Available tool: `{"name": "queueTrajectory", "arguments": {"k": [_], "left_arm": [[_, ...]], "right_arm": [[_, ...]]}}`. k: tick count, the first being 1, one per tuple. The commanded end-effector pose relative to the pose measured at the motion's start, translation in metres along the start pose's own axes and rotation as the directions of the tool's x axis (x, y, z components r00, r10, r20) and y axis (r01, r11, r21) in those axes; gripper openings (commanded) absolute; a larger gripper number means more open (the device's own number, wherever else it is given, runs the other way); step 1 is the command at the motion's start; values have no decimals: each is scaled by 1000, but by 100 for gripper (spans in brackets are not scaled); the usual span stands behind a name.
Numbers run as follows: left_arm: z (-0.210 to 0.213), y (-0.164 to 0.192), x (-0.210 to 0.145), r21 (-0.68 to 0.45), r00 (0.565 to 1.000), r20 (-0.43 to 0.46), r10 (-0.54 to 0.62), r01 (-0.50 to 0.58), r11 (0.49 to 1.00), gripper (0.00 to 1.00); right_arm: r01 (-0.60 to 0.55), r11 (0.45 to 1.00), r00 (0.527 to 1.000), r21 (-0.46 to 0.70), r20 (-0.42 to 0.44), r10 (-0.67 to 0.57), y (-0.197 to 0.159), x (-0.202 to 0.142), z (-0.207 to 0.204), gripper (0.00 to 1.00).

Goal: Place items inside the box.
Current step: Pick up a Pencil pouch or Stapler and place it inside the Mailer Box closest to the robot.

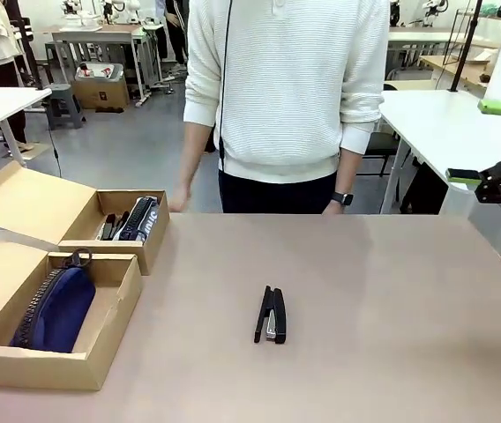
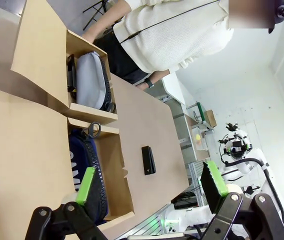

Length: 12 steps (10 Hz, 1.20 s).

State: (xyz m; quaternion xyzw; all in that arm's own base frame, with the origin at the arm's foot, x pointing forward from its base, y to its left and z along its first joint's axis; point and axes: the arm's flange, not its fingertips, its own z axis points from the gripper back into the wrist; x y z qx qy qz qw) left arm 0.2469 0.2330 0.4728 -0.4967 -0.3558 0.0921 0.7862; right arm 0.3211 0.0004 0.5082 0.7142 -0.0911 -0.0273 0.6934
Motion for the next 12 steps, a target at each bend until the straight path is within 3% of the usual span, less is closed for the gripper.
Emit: {"name": "queueTrajectory", "arguments": {"k": [1, 9, 10, 12], "left_arm": [[-1, 0, 0, -23, 1000, 16, -21, 21, 1000, 100], [-1, 0, 0, -23, 1000, 16, -21, 21, 1000, 100], [-1, 0, 0, -23, 1000, 16, -21, 21, 1000, 100], [-1, 0, 0, -23, 1000, 16, -21, 21, 1000, 100]], "right_arm": [[22, 999, 1000, 24, 10, -22, 3, 0, 2, 100], [3, 1000, 1000, -1, 6, -3, -1, 0, 3, 100], [15, 989, 995, -146, -99, -30, 3, 15, -61, 100], [-26, 909, 971, -417, -227, -77, 6, 25, -171, 100]]}}
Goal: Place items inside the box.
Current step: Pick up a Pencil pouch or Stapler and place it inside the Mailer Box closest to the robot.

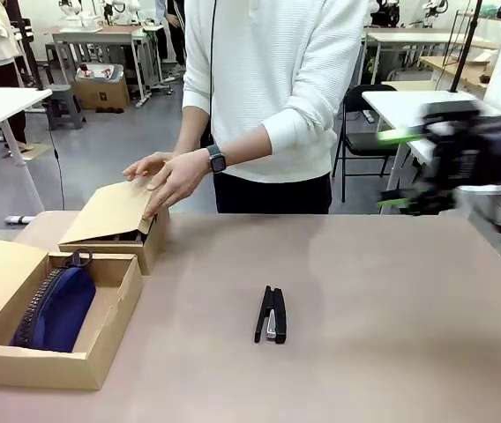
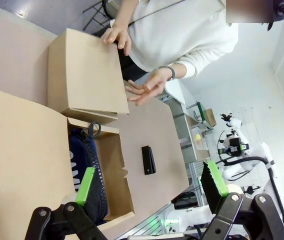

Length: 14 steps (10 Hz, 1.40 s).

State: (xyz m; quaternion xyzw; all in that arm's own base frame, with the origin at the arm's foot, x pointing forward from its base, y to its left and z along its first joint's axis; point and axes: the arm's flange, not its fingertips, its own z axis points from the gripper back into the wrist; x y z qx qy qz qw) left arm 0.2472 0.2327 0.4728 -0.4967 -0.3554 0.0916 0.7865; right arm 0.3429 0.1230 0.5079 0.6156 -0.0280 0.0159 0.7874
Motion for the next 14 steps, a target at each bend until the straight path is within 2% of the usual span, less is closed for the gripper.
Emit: {"name": "queueTrajectory", "arguments": {"k": [1, 2, 3, 4, 5, 6, 7, 8, 9, 10, 12, 13, 14], "left_arm": [[-1, 0, 0, -23, 1000, 17, -21, 21, 1000, 100], [-1, 0, 0, -23, 1000, 17, -21, 21, 1000, 100], [-1, 0, 0, -23, 1000, 17, -21, 21, 1000, 100], [-1, 0, 0, -23, 1000, 17, -21, 21, 1000, 100], [-1, 0, 0, -23, 1000, 17, -21, 21, 1000, 100], [-1, 0, 0, -23, 1000, 17, -21, 21, 1000, 100], [-1, 0, 0, -23, 1000, 17, -21, 21, 1000, 100], [-1, 0, 0, -23, 1000, 17, -21, 21, 1000, 100], [-1, 0, 0, -23, 1000, 17, -21, 21, 1000, 100], [-1, 0, 0, -23, 1000, 17, -21, 21, 1000, 100], [-1, 0, 0, -23, 1000, 17, -21, 21, 1000, 100], [-1, 0, 0, -23, 1000, 17, -21, 21, 1000, 100], [-1, 0, 0, -23, 1000, 17, -21, 21, 1000, 100]], "right_arm": [[-1, 942, 986, -335, -158, -55, 28, 32, -94, 100], [-47, 849, 968, -527, -233, -91, 21, 17, -123, 100], [-171, 736, 907, -656, -396, -142, 14, 2, -140, 100], [-261, 759, 874, -596, -481, -77, 18, -7, -119, 100], [-40, 909, 974, -415, -220, -58, 22, -12, -153, 100], [-40, 909, 974, -415, -220, -58, 22, -12, -153, 100], [-104, 848, 941, -520, -328, -86, 9, -16, -154, 100], [-144, 709, 933, -691, -333, -135, 8, -13, -182, 100], [-136, 571, 942, -810, -284, -179, -1, -10, -207, 100], [-98, 488, 963, -867, -206, -173, -16, -11, -219, 100], [101, 423, 976, -901, 7, -217, -47, -4, -227, 100], [152, 404, 971, -902, 60, -233, -58, -1, -231, 100], [232, 421, 967, -877, 162, -196, -64, 5, -231, 100]]}}
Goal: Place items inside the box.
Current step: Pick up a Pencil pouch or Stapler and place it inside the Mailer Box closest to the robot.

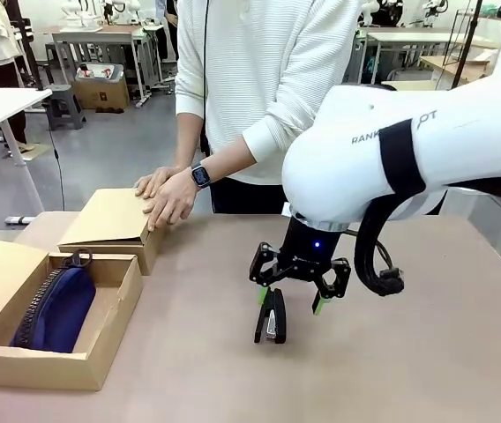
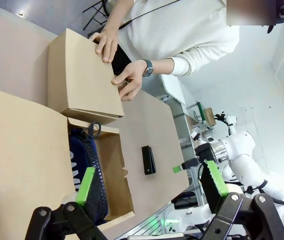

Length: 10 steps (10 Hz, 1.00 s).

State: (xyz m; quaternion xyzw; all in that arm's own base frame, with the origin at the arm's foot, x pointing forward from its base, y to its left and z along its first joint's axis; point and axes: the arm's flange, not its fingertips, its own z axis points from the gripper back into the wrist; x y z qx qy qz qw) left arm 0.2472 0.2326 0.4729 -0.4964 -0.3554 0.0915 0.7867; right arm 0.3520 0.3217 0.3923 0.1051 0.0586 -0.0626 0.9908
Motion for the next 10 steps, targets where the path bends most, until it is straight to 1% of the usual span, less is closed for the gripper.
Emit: {"name": "queueTrajectory", "arguments": {"k": [1, 2, 3, 4, 5, 6, 7, 8, 9, 10], "left_arm": [[-1, 0, -1, -24, 1000, 17, -20, 20, 1000, 100], [-1, 0, -1, -24, 1000, 17, -20, 20, 1000, 100], [-1, 0, -1, -24, 1000, 17, -20, 20, 1000, 100], [-1, 0, -1, -24, 1000, 17, -20, 20, 1000, 100], [-1, 0, -1, -24, 1000, 17, -20, 20, 1000, 100], [-1, 0, -1, -24, 1000, 17, -20, 20, 1000, 100], [-1, 0, -1, -24, 1000, 17, -20, 20, 1000, 100], [-1, 0, -1, -24, 1000, 17, -20, 20, 1000, 100], [-1, 0, -1, -24, 1000, 17, -20, 20, 1000, 100], [-1, 0, -1, -24, 1000, 17, -20, 20, 1000, 100]], "right_arm": [[133, 990, 985, 36, 107, -137, 9, 5, -7, 100], [0, 1000, 1000, 0, 0, 0, 0, 0, 0, 100], [0, 1000, 1000, 0, 0, 0, 0, 0, 0, 100], [70, 997, 997, 29, 31, -71, 1, 9, -3, 100], [29, 998, 1000, -51, 10, -28, 18, 17, -26, 100], [58, 993, 998, -99, 45, -54, 22, 27, -44, 100], [21, 997, 999, -74, 34, -18, 26, 28, -63, 100], [46, 994, 997, -102, 66, -39, 28, 31, -73, 100], [53, 992, 996, -117, 76, -44, 29, 31, -87, 100], [58, 994, 994, -97, 97, -49, 32, 33, -99, 100]]}}
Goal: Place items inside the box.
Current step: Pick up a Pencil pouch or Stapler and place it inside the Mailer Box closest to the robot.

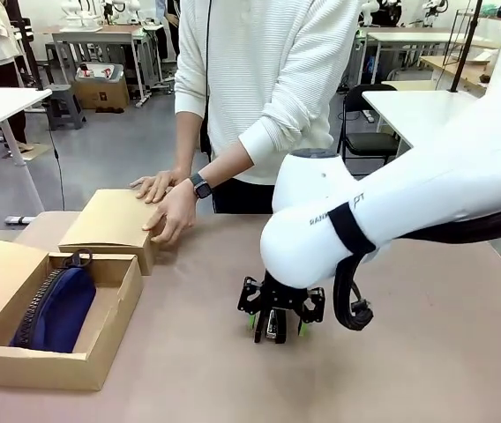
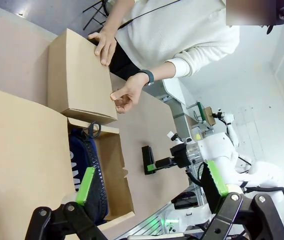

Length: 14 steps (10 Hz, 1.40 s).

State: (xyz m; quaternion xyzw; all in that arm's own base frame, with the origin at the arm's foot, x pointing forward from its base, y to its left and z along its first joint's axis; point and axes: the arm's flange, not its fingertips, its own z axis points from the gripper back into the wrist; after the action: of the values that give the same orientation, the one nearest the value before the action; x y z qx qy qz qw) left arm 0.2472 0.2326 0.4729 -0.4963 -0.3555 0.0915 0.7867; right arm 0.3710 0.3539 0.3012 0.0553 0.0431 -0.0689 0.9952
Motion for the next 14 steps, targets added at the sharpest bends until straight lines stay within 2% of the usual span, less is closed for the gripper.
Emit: {"name": "queueTrajectory", "arguments": {"k": [1, 6, 7, 8, 9, 11, 12, 13, 14], "left_arm": [[-1, 0, -1, -24, 1000, 17, -20, 20, 1000, 100], [-1, 0, -1, -24, 1000, 17, -20, 20, 1000, 100], [-1, 0, -1, -24, 1000, 17, -20, 20, 1000, 100], [-1, 0, -1, -24, 1000, 17, -20, 20, 1000, 100], [-1, 0, -1, -24, 1000, 17, -20, 20, 1000, 100], [-1, 0, -1, -24, 1000, 17, -20, 20, 1000, 100], [-1, 0, -1, -24, 1000, 17, -20, 20, 1000, 100], [-1, 0, -1, -24, 1000, 17, -20, 20, 1000, 100], [-1, 0, -1, -24, 1000, 17, -20, 20, 1000, 100]], "right_arm": [[55, 998, 995, -13, 83, -54, 21, 7, -13, 100], [69, 998, 993, -1, 98, -69, 19, 7, -18, 100], [61, 998, 992, 10, 107, -62, 18, 7, -16, 46], [63, 998, 992, 10, 113, -63, 16, 5, -15, 40], [60, 998, 992, 36, 111, -64, 15, 6, -14, 0], [57, 998, 991, 38, 121, -61, 15, 4, -13, 0], [56, 998, 991, 41, 117, -60, 14, 4, -14, 14], [56, 997, 992, 43, 113, -61, 13, 5, -12, 4], [58, 997, 992, 43, 112, -62, 12, 5, -12, 0]]}}
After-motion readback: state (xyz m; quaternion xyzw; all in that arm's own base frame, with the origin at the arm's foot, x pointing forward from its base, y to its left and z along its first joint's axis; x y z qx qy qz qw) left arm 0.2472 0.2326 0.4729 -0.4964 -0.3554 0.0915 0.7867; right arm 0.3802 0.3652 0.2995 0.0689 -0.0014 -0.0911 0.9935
